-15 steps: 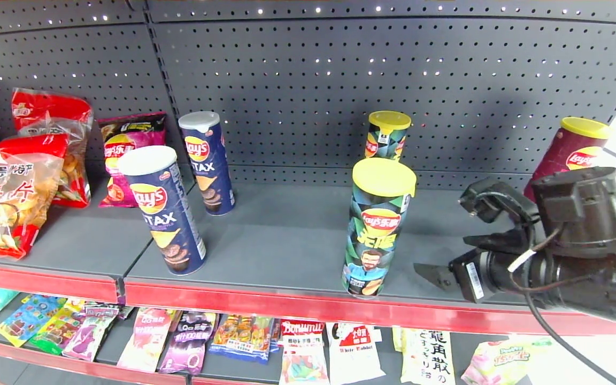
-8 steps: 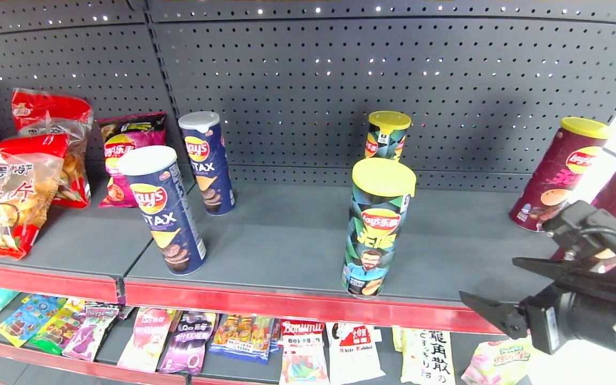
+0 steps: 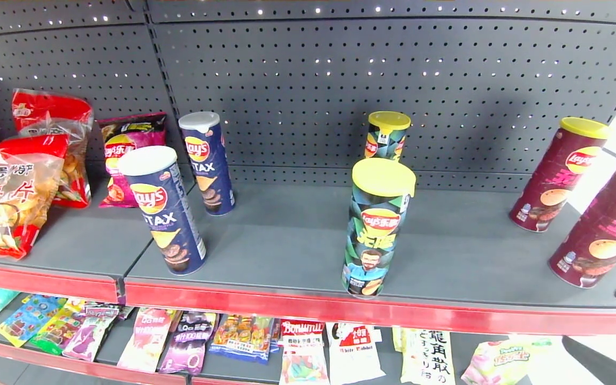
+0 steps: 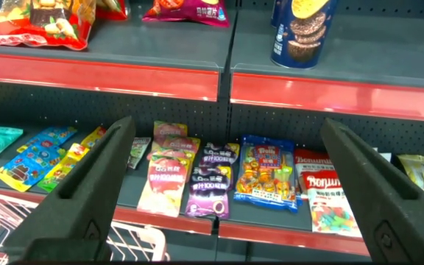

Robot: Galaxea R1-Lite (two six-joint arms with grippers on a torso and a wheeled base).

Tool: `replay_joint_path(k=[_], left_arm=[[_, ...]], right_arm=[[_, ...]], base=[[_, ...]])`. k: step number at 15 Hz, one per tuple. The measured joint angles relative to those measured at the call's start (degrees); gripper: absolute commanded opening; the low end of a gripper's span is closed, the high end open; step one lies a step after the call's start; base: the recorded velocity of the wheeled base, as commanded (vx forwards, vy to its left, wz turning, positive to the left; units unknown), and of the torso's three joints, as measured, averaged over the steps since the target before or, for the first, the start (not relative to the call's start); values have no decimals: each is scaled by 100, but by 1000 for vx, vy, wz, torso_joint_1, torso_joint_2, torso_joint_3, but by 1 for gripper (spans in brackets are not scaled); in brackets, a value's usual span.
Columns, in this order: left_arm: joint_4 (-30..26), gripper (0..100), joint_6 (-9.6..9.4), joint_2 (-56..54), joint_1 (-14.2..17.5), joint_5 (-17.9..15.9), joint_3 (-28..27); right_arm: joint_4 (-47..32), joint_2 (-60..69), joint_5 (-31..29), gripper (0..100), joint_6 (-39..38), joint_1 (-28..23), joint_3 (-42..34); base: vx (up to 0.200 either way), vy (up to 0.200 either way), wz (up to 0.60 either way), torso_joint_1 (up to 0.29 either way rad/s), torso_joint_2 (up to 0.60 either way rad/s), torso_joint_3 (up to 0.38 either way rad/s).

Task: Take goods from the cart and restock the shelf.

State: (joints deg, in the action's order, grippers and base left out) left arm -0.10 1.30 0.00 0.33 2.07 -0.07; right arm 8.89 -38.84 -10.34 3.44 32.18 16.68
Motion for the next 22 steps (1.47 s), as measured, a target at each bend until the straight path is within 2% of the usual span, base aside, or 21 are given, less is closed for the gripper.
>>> replay_joint_path(k=[3, 5, 6, 9, 12, 13, 15, 17, 19, 22], left_arm=[[0, 100, -46, 0, 0, -7, 2], [2, 100, -151, 0, 0, -44, 2], [0, 100, -155, 0, 0, -46, 5], [0, 100, -157, 0, -2, -55, 7], [0, 100, -160, 0, -2, -55, 7], [0, 100, -163, 0, -2, -57, 7], [0, 100, -166, 0, 0, -52, 7], [0, 100, -166, 0, 0, -52, 7], [0, 100, -162, 0, -2, -52, 7], [0, 100, -157, 0, -2, -55, 7]], right_arm=[[-722, 1894, -33, 100, 83, -18, -577], [-2114, 2933, -224, 100, 277, 23, -740], [-2405, 3250, -583, 100, 343, 76, -742], [-2503, 3716, -1389, 100, -16, 194, -742], [-2522, 3855, -1621, 100, -1137, 232, -775], [-2514, 3871, -1653, 100, -1235, 240, -795], [-2489, 3884, -1517, 100, -786, 358, -808], [-2465, 3889, -1448, 100, -174, 686, -806], [-2481, 3891, -1810, 100, -101, 764, -761], [-2461, 3891, -2932, 100, -87, 778, -572]], base=[[0, 0, 0, 0, 0, 0], [0, 0, 0, 0, 0, 0], [0, 0, 0, 0, 0, 0], [0, 0, 0, 0, 0, 0], [0, 0, 0, 0, 0, 0], [0, 0, 0, 0, 0, 0], [0, 0, 0, 0, 0, 0], [0, 0, 0, 0, 0, 0], [0, 0, 0, 0, 0, 0], [0, 0, 0, 0, 0, 0]])
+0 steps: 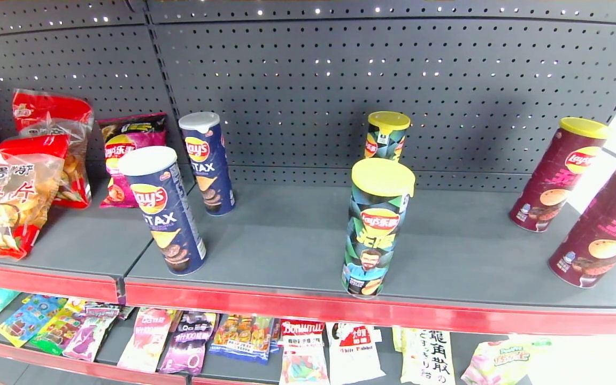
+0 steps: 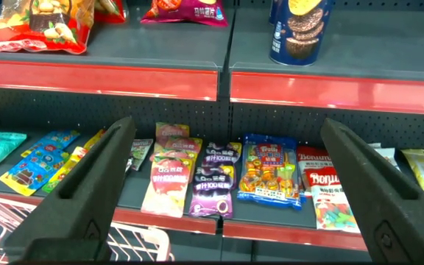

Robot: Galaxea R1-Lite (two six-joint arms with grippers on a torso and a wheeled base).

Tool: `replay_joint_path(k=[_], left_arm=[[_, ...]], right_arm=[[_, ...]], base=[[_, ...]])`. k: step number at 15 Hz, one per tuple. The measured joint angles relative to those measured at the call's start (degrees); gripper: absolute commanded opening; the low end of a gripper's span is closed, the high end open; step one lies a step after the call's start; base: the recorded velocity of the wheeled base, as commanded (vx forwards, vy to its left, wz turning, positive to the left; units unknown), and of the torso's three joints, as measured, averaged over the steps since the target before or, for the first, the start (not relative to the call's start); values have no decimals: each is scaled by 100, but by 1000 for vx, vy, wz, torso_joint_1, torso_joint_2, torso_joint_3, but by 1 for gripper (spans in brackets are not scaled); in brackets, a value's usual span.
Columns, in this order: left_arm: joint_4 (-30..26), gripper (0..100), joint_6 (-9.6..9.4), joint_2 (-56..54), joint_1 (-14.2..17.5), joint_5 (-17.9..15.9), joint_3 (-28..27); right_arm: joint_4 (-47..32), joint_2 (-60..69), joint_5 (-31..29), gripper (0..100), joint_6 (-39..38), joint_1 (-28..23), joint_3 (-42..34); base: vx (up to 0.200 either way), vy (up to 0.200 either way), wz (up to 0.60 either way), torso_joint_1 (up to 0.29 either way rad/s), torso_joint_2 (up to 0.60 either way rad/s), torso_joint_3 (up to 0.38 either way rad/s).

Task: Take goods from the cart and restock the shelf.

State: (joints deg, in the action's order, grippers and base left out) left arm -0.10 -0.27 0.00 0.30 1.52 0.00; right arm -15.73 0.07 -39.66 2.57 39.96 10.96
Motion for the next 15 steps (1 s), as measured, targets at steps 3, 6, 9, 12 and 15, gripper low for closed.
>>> replay_joint_path(k=[3, 6, 9, 12, 15], left_arm=[[-4, 100, 0, 0, 0, 0, 0], [0, 100, 0, 0, 0, 2, 0], [-1, 100, 0, -2, 2, 4, 0], [-1, 100, 6, 0, 2, 4, 0], [0, 100, 9, -2, 5, 2, 0]], right_arm=[[10, -216, -695, 100, 163, -72, 185], [16, -655, -875, 100, 514, -524, 251], [18, -1151, -868, 100, 690, -1642, 315], [29, -1451, -597, 100, 777, -2751, 286], [87, -1085, -613, 100, 944, -3152, -40]], base=[[0, 0, 0, 0, 0, 0], [0, 0, 0, 0, 0, 0], [0, 0, 0, 0, 0, 0], [0, 0, 0, 0, 0, 0], [0, 0, 0, 0, 0, 0]])
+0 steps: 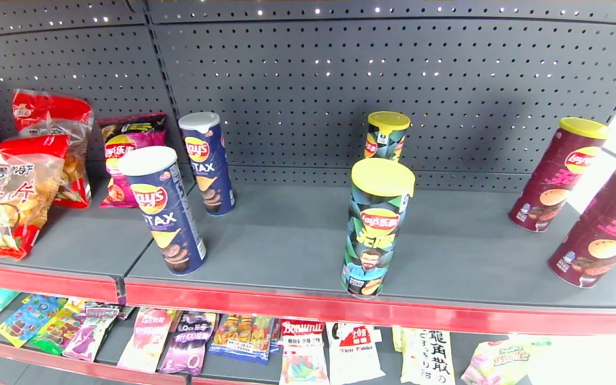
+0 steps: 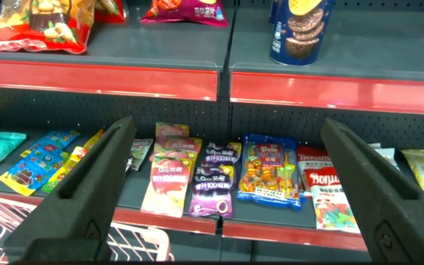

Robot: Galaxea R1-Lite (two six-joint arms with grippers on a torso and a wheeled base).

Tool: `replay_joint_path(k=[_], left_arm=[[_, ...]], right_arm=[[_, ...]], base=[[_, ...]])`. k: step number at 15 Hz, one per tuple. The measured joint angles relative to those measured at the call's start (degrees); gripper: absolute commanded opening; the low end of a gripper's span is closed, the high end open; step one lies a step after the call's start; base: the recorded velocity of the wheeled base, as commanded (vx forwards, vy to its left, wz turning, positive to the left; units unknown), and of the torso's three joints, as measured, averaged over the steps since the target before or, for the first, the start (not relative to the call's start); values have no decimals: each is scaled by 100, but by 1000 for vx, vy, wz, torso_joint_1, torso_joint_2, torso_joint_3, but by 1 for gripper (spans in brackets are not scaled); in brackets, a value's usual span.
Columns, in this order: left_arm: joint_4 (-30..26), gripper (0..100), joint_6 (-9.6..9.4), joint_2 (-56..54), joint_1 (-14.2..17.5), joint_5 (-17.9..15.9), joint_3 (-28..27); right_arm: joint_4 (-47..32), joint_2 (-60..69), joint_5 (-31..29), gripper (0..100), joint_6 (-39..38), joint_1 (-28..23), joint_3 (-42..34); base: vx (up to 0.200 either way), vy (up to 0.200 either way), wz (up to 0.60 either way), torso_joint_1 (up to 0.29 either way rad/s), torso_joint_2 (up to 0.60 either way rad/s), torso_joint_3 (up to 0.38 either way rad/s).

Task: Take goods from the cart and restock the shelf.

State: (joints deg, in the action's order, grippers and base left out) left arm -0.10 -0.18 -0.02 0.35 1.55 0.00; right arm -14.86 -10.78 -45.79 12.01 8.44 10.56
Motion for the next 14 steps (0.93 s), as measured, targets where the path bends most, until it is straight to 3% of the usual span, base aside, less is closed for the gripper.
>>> replay_joint_path(k=[3, 4, 8, 10, 11, 14], left_arm=[[-1, 100, 0, 0, -2, 0, 0], [-1, 100, 0, 0, -2, 0, 0], [-1, 100, 2, 2, -2, 1, 0], [-1, 100, 2, 2, -2, 0, 0], [-1, 100, 2, 2, -5, 1, 0], [-1, 100, 0, 2, 0, -5, 0]], right_arm=[[57, 254, 74, 100, 235, -1276, -133], [79, 312, 369, 100, 257, -1653, -157], [934, 474, 3279, 100, -594, -1920, -466], [1454, 507, 5359, 100, -723, -1909, -742], [1601, 516, 5993, 100, -758, -1907, -847], [1753, 491, 6272, 100, -818, -1758, -1020]], base=[[0, 0, 0, 0, 0, 0], [0, 0, 0, 0, 0, 0], [0, 0, 0, 0, 0, 0], [0, 0, 0, 0, 0, 0], [0, 0, 0, 0, 0, 0], [0, 0, 0, 0, 0, 0]])
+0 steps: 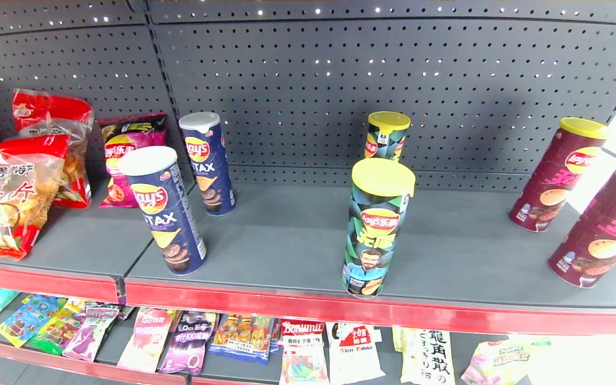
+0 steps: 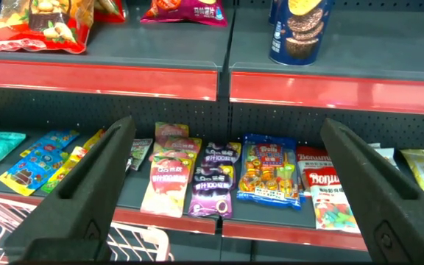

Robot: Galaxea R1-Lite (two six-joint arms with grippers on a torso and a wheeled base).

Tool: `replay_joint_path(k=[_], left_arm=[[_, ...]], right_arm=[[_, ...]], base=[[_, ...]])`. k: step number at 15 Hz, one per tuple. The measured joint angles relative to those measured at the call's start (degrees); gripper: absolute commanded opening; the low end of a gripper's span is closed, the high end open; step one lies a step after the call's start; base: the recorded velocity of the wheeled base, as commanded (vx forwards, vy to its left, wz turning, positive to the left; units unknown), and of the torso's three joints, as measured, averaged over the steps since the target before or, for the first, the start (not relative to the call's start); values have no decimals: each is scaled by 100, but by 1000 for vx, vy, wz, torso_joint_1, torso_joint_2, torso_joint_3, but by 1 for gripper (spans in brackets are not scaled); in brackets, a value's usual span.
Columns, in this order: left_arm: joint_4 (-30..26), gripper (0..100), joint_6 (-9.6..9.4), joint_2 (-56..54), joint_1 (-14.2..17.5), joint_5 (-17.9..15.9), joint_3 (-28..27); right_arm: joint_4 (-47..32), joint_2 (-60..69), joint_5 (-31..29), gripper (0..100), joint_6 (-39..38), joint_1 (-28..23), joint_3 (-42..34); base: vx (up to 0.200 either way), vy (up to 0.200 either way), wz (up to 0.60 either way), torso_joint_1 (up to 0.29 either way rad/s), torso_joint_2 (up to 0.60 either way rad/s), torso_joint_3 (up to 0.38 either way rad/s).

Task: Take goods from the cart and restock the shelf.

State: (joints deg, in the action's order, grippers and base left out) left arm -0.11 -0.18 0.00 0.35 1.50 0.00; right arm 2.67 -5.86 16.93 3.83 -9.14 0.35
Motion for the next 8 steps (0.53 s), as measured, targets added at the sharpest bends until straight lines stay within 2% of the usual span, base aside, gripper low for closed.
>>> replay_joint_path(k=[3, 5, 6, 8], left_arm=[[-5, 100, 0, -2, 0, 2, 0], [-2, 100, 0, 0, -5, 2, 0], [-2, 100, 0, 0, -5, 2, 0], [-2, 100, 2, 0, -5, 0, 0]], right_arm=[[11, -57, -293, 100, 55, 352, -24], [9, -9, -1281, 100, 29, 336, -33], [-35, 5, -1596, 100, -105, 328, -33], [-307, 20, -1629, 100, -288, 333, -35]], base=[[0, 0, 0, 0, 0, 0], [0, 0, 0, 0, 0, 0], [0, 0, 0, 0, 0, 0], [0, 0, 0, 0, 0, 0]])
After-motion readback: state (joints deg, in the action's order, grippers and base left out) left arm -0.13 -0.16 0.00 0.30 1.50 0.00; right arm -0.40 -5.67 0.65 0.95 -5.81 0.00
